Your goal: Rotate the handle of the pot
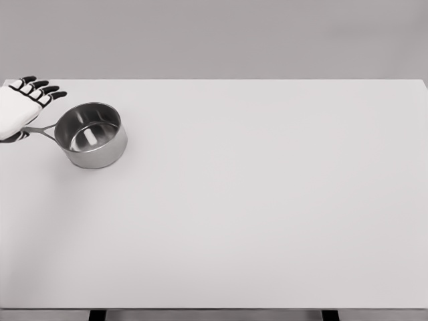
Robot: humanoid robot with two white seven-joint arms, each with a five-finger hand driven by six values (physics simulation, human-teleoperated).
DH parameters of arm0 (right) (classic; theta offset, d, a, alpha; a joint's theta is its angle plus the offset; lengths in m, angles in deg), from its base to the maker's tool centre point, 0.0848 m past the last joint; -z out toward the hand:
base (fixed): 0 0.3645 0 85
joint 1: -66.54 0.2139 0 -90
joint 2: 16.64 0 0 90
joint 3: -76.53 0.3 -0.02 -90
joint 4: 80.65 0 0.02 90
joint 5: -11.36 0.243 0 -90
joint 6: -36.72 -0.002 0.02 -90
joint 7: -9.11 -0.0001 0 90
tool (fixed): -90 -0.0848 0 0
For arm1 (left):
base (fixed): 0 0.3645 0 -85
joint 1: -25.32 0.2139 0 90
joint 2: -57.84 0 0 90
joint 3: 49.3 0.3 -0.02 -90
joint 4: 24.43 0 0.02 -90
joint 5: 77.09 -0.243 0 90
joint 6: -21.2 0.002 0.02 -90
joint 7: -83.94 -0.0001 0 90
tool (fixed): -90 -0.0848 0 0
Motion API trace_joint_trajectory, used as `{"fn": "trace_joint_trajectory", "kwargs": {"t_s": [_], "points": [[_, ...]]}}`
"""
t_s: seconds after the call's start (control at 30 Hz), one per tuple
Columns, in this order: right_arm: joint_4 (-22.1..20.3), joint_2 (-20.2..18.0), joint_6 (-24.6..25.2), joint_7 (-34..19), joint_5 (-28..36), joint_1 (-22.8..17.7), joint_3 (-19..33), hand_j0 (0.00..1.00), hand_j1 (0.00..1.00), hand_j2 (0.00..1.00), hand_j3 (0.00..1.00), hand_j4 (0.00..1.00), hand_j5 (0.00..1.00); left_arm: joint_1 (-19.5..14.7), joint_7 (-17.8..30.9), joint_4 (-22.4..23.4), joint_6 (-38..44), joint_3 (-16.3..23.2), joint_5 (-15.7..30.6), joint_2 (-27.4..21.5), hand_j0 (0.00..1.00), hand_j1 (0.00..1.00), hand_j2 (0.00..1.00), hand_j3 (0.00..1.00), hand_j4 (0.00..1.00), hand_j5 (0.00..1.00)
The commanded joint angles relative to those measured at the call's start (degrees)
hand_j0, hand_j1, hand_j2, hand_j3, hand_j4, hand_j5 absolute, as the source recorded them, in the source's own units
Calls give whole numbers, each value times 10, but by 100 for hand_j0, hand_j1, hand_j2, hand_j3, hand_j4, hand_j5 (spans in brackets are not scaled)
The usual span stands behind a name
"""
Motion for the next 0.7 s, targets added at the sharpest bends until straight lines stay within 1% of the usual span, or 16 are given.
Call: {"fn": "trace_joint_trajectory", "kwargs": {"t_s": [0.0, 0.03, 0.13, 0.2, 0.3, 0.33, 0.4, 0.43, 0.47, 0.5, 0.53, 0.63, 0.67], "points": [[0, 0, 0, 0, 0, 0, 0, 100, 100, 100, 100, 100, 100, 1, 0, 0, 0, -2, 21, -3, 100, 100, 100, 100, 100, 100], [0, 0, 0, 0, 0, 0, 0, 100, 100, 100, 100, 100, 100, 1, 1, -1, -3, -2, 45, -6, 100, 100, 100, 100, 100, 100], [0, 0, 0, 0, 0, 0, 0, 100, 100, 100, 100, 100, 100, 1, 1, -5, -17, -2, 93, -44, 100, 100, 100, 100, 100, 100], [0, 0, 0, 0, 0, 0, 0, 100, 100, 100, 100, 100, 100, 2, 1, -10, -34, -2, 118, -72, 100, 100, 100, 100, 100, 100], [0, 0, 0, 0, 0, 0, 0, 100, 100, 100, 100, 100, 100, 4, 1, -25, -63, -1, 151, -97, 100, 100, 100, 100, 100, 100], [0, 0, -1, 0, 0, 0, 0, 100, 100, 100, 100, 100, 100, 4, 1, -53, -76, -2, 180, -121, 100, 100, 100, 100, 100, 100], [0, 0, 0, 0, 0, 0, 0, 100, 100, 100, 100, 100, 100, 2, 1, -123, -112, -4, 259, -176, 100, 100, 100, 100, 100, 100], [0, 0, 0, 0, 0, 0, 0, 100, 100, 100, 100, 100, 100, -4, 0, -139, -131, -5, 288, -184, 100, 100, 100, 100, 100, 100], [0, 0, 0, 0, 0, 0, 0, 100, 100, 100, 100, 100, 100, -9, 0, -155, -177, -8, 312, -182, 100, 100, 100, 100, 100, 100], [0, 0, 0, 0, 0, 0, 0, 100, 100, 100, 100, 100, 100, -14, 0, -157, -179, -22, 322, -174, 100, 100, 100, 100, 100, 100], [0, 0, 0, 0, 0, 0, 0, 100, 100, 100, 100, 100, 100, -27, 0, -164, -179, -24, 325, -162, 100, 100, 100, 100, 100, 100], [0, 0, 0, 0, 0, 0, 0, 100, 100, 100, 100, 100, 100, -86, 5, -175, -179, -11, 323, -61, 100, 100, 100, 100, 100, 100], [0, 0, 0, 0, 0, 0, 0, 100, 100, 100, 100, 100, 100, -108, 6, -178, -179, 20, 323, -45, 100, 100, 100, 100, 100, 100]]}}
